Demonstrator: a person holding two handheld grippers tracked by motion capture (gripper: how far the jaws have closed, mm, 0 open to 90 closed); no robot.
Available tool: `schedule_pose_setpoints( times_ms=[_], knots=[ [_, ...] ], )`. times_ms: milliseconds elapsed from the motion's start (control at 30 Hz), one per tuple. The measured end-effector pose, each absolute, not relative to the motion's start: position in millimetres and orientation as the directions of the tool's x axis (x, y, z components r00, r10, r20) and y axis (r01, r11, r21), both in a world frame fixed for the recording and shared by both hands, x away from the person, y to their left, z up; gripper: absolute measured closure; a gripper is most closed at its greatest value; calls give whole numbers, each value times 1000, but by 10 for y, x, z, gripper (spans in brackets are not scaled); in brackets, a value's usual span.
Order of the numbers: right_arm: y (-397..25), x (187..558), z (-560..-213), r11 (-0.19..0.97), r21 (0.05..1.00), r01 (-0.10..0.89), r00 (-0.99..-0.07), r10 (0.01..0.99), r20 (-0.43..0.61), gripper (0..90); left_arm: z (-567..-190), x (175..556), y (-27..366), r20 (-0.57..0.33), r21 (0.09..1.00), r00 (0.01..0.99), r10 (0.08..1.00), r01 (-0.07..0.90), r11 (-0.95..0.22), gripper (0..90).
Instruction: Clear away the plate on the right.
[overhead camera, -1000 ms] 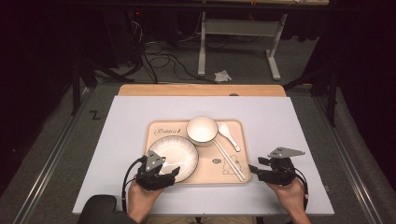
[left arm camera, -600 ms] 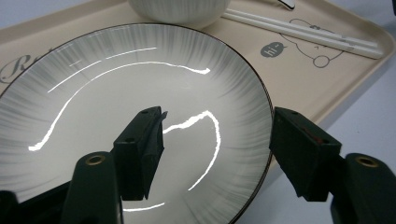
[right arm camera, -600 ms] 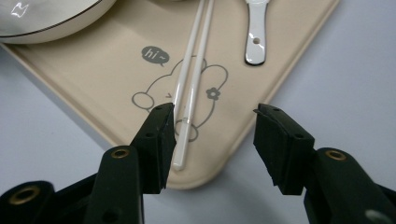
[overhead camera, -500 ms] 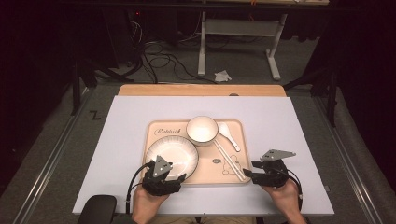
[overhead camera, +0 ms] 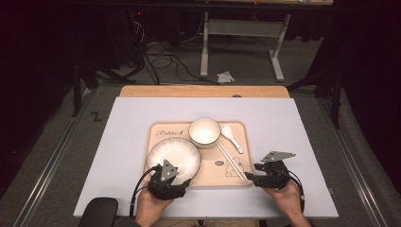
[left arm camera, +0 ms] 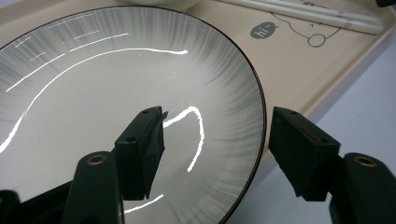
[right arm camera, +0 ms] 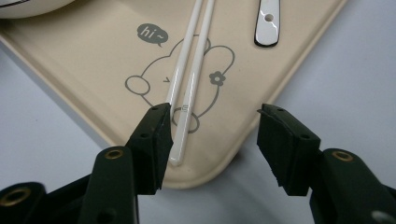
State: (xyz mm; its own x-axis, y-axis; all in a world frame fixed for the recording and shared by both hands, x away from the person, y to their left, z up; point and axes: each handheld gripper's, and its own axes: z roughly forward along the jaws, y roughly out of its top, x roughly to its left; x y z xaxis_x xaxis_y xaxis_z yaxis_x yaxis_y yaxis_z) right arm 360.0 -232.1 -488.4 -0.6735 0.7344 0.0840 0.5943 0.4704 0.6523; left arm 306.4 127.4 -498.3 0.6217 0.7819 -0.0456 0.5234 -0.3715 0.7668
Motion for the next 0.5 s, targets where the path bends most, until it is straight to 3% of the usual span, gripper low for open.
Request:
schedule_pose_setpoints(
  times_ms=[500],
  knots=[
    [-2341, 3619, -4890, 460, 657, 597, -674, 732, 101, 409, -4962, 3064, 1304, -73, 785, 626, 777, 516, -342, 353]
  ],
)
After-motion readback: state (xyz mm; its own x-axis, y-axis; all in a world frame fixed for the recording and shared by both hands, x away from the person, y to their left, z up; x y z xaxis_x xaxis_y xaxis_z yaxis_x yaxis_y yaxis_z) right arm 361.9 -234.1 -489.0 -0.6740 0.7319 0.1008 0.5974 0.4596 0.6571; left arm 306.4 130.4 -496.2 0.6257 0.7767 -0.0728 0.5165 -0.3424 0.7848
